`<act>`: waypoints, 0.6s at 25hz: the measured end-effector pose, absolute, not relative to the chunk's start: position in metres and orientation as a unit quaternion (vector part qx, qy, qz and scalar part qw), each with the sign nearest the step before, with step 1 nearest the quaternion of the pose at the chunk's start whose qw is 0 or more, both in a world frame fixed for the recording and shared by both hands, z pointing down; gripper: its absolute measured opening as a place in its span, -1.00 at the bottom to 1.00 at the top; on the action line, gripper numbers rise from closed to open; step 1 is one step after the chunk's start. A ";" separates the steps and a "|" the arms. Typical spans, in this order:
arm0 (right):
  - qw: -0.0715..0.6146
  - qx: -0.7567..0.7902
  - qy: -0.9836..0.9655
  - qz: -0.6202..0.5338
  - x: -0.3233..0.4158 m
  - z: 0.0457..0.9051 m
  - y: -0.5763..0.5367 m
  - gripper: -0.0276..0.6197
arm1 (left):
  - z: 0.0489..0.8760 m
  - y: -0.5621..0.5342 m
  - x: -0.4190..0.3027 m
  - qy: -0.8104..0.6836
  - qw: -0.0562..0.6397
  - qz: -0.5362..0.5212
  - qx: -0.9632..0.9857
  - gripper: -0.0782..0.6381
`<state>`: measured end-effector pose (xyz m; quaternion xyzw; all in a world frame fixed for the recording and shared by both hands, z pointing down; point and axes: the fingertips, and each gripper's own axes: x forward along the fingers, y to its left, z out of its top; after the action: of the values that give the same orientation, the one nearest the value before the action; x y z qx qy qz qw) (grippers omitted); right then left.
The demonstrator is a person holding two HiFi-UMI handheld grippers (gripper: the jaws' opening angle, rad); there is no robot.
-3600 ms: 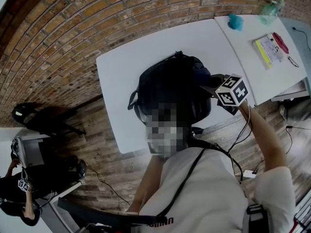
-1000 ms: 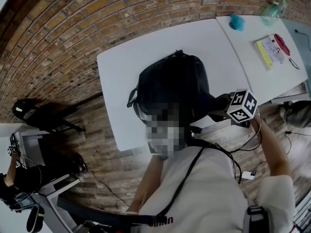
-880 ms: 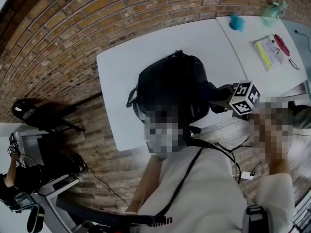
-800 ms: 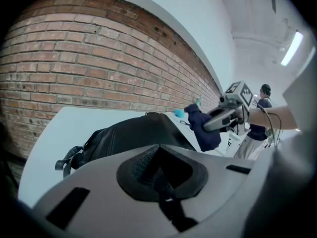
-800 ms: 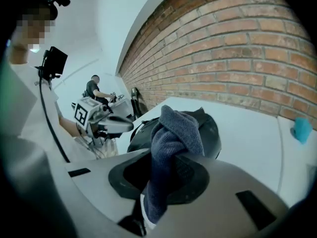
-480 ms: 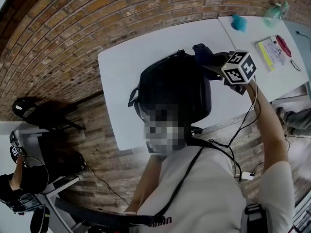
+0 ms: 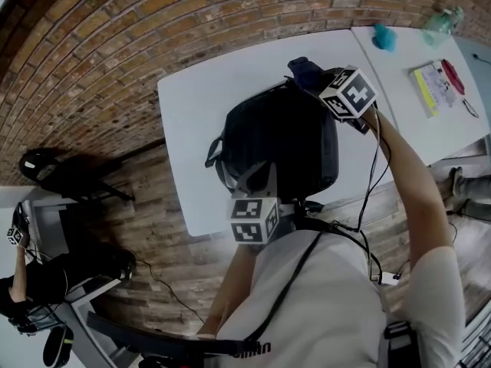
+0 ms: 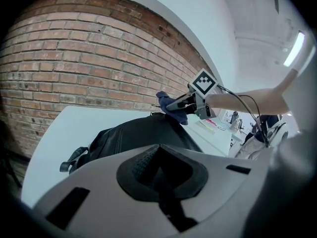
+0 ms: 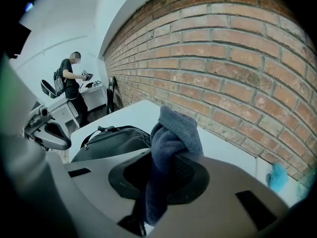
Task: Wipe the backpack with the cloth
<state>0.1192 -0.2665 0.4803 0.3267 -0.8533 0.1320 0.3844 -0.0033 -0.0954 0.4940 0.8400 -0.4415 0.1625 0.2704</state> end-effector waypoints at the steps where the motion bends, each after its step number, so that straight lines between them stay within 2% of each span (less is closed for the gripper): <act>1: 0.389 0.328 -0.851 0.133 0.119 0.484 -0.267 -0.70 | 0.495 -0.096 -0.004 -0.442 0.271 0.162 0.839 -0.77; 15: 0.390 0.329 -0.843 0.168 0.117 0.498 -0.266 -0.70 | 0.498 -0.100 -0.004 -0.436 0.277 0.160 0.841 -0.77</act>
<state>0.1167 -0.2657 0.4979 0.3294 -0.8434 0.1680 0.3898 -0.0045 -0.0996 0.4979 0.8411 -0.4362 0.1599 0.2769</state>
